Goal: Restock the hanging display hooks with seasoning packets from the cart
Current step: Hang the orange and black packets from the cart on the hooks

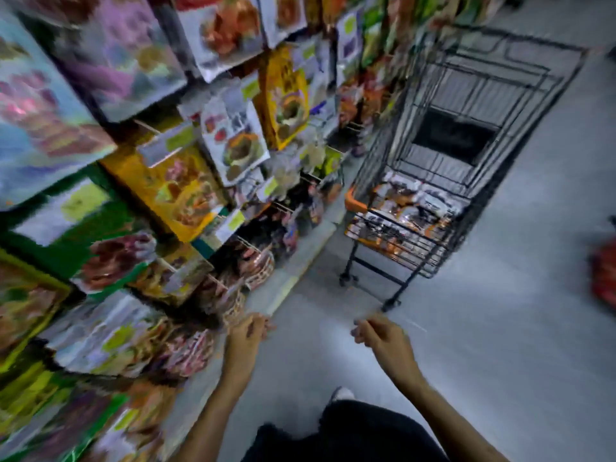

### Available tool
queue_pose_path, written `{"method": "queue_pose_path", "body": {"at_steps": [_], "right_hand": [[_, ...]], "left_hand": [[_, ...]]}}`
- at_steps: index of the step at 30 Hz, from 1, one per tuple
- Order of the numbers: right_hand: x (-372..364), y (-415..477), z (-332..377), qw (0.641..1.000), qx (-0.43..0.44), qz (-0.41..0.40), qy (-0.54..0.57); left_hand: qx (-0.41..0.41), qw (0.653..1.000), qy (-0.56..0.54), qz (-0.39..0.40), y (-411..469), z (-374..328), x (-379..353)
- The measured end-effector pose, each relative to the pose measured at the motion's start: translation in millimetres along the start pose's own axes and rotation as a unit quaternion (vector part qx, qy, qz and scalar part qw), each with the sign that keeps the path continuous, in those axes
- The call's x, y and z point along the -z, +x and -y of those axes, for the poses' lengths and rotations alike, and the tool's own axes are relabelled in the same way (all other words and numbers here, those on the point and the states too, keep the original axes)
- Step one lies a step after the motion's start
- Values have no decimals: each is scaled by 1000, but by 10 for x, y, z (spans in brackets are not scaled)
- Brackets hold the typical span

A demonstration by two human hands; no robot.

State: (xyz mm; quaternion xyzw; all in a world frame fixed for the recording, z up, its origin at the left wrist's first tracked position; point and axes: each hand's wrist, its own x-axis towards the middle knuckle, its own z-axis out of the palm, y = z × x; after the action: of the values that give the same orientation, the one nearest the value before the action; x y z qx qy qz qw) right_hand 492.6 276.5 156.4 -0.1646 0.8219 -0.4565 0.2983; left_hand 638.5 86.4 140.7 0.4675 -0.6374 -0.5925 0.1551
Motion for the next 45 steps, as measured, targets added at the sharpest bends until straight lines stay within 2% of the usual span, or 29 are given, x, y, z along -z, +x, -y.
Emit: {"method": "queue_pose_path", "body": {"at_steps": [6,14,23,29,33,37,42,45], "right_hand": [[671,254,-310,997,-61,-41,15],[900,879,-421,979,-128,-136,83],[1170,1958,-144,942,-173,-253,136],[1440,2754,-155,927,-183,-286,157],[1621,3431,-328,926,-181,-292,159],[1651,4154,-766,931,-213,-268,126],[1314,4885,-1528,939,-292,-171,51],[1065,5117,-1850,938,-328,-108,3]], "left_hand": [[7,997,56,44,308,-86,-653],[-9,985,104,136,1344,-631,-1286],[-112,935,214,262,2530,-1420,-2132],[-136,912,240,304,3210,-1742,-2858],[-125,904,277,302,3638,-1651,-3456],[-74,902,314,288,4040,-1267,-3962],[26,874,425,235,4424,-662,-4386],[48,859,457,225,4617,-238,-4527]]}}
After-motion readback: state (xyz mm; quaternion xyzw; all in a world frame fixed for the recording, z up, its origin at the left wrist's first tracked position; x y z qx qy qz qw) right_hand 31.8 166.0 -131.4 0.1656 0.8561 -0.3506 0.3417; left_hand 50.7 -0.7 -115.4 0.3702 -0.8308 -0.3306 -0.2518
